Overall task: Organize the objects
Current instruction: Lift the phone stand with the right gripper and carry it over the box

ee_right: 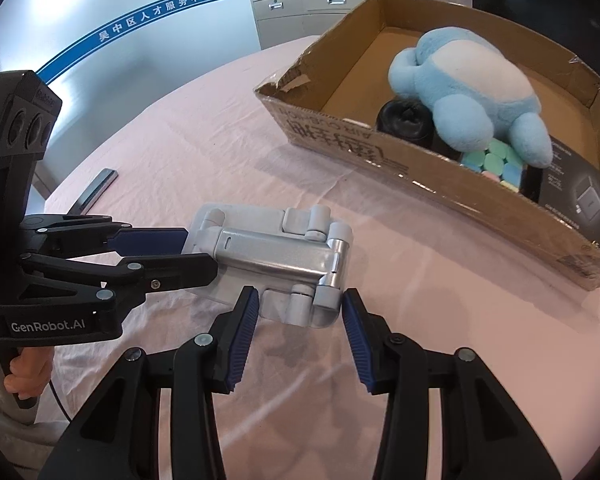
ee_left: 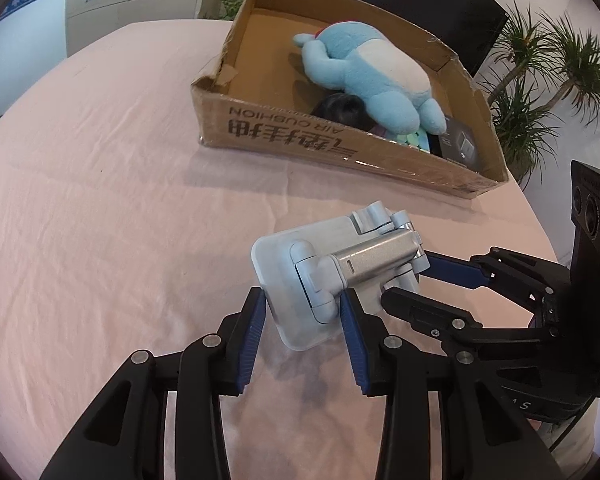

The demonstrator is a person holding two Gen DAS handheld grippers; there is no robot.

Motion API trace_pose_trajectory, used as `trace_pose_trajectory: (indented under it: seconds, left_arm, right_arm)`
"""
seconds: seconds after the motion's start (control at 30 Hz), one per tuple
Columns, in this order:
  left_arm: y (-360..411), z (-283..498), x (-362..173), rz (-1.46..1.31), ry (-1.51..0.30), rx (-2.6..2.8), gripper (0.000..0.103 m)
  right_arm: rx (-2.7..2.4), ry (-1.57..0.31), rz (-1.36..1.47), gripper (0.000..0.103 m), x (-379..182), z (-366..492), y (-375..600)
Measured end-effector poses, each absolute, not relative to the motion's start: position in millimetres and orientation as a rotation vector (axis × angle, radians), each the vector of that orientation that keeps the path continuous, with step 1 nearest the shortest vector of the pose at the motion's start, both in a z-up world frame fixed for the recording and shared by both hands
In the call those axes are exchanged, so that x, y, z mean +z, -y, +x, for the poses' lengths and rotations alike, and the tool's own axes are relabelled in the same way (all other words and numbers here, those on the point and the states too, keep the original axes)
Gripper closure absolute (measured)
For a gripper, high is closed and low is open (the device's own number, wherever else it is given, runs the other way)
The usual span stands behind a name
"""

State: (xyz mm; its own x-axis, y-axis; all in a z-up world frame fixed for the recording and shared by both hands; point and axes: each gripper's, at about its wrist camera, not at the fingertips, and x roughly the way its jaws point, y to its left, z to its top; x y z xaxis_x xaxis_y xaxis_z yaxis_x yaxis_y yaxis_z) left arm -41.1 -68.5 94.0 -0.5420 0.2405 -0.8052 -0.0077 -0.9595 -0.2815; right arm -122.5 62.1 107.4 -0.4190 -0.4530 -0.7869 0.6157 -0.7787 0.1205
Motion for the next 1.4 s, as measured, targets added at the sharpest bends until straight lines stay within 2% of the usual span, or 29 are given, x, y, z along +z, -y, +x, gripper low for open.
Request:
trace_pose_trajectory:
  seconds: [0.53,0.83,1.13,1.4]
  left_arm:
    - [54.0,-60.0,111.5,-1.367,0.333,2.621,0.068]
    - [32.3,-93.6,139.4,-1.281,0.252,2.623,0.068]
    - [-11.1,-155.1,168.2,-1.197,0.147,2.578,0.067]
    - [-61.9,-248.8,196.1,-1.138,0.035,2.525,0.065]
  right_arm:
    - [-2.260,-0.206,1.106,0.062,125.2,-132.5,-80.3]
    - [-2.334,-0.158,1.062,0.062,147.6,-153.5,-104.0]
    - [-2.456,-0.135,1.024,0.062,177.1,-188.6,-146.9]
    - [-2.583,-0.054,0.993,0.062,201.3,-252.4,-193.5]
